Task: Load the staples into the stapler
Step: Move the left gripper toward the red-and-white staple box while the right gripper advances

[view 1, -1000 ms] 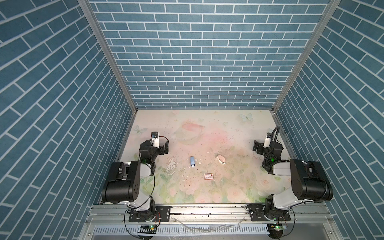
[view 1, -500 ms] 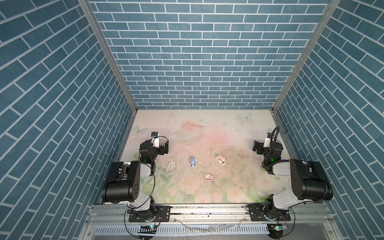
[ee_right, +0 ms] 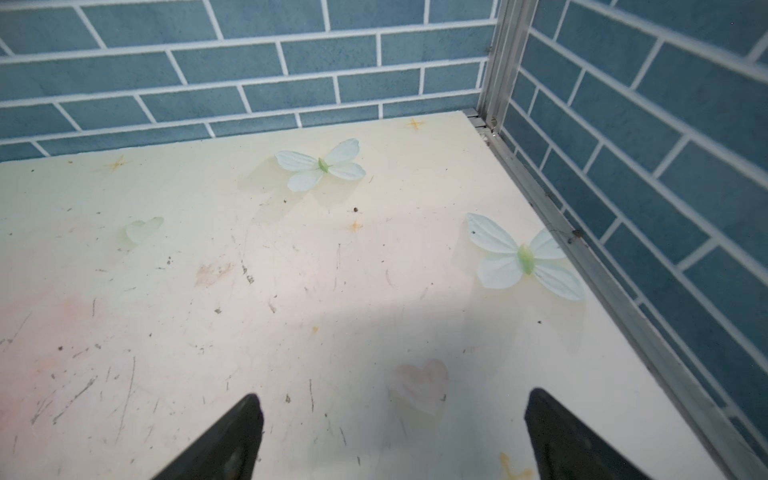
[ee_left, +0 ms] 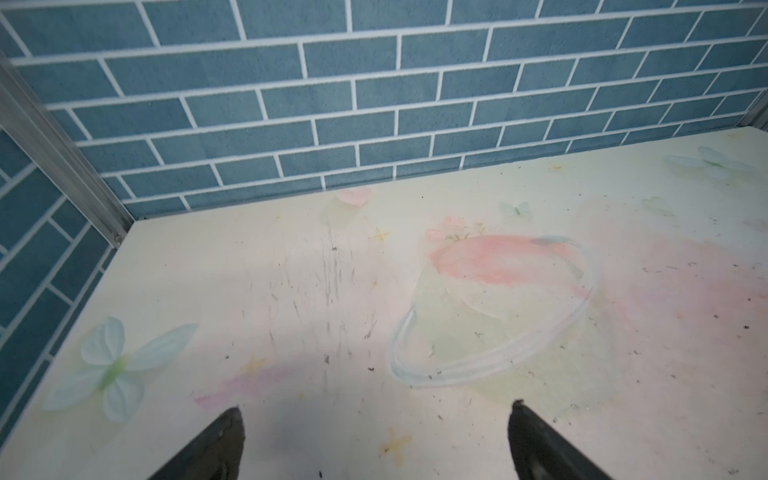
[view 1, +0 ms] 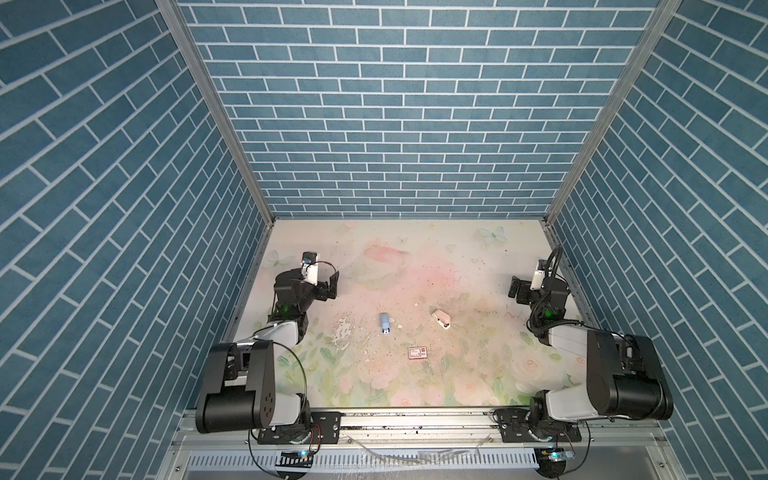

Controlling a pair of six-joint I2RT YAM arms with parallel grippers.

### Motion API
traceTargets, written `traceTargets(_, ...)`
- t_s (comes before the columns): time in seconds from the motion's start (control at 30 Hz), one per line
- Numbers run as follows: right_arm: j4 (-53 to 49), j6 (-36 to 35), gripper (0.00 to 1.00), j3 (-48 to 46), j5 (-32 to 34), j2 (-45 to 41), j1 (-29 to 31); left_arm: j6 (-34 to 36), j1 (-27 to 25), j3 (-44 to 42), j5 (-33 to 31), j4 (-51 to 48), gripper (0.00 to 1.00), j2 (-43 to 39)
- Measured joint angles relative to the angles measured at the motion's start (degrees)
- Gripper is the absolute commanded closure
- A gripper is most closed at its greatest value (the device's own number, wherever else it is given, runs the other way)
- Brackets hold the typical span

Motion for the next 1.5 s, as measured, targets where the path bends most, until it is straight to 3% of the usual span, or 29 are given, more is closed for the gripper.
traceTargets(0.23, -21.4, 7.7, 0.01, 10.7, 2.1, -9.9, 0.0, 4.3, 0.0, 14.8, 2.1, -24.5, 0.00, 0.5)
traceTargets(0.4, -28.2, 15.3, 0.01, 11.2, -6.1, -17.9, 0.0, 7.0, 0.0, 24.5, 4.4, -40.2, 0.01, 4.3)
traceTargets(0.53, -30.7, 19.6, 0.06, 5.5, -11.7, -23.2, 0.0, 5.5, 0.0, 21.5, 3.3, -40.0, 0.00, 2.7)
traceTargets(0.77, -41.0, 22.1, 0.11, 8.9, -22.1, -18.3, 0.7, 4.4, 0.0, 15.2, 0.5, -34.7, 0.02, -0.9)
traceTargets(1.0, -47.5, 23.0, 0.16, 9.2, -26.7, -18.0, 9.6, 7.9, -0.8, 15.1, 5.3, -36.5, 0.00, -4.8)
traceTargets(1.2, -47.1, 26.2, 0.18, 4.9, -30.5, -20.2, 18.6, 17.9, -7.9, 17.2, 9.6, -48.5, 0.00, -10.3)
traceTargets(1.33, -44.2, 30.0, 0.18, -0.9, -34.8, -23.1, 20.0, 23.5, -17.4, 20.0, 10.6, -57.5, 0.00, -12.3)
traceTargets(1.5, -43.0, 34.3, 0.20, -4.9, -34.7, -28.7, 20.0, 26.6, -30.7, 22.7, 9.9, -64.4, 0.00, -8.9)
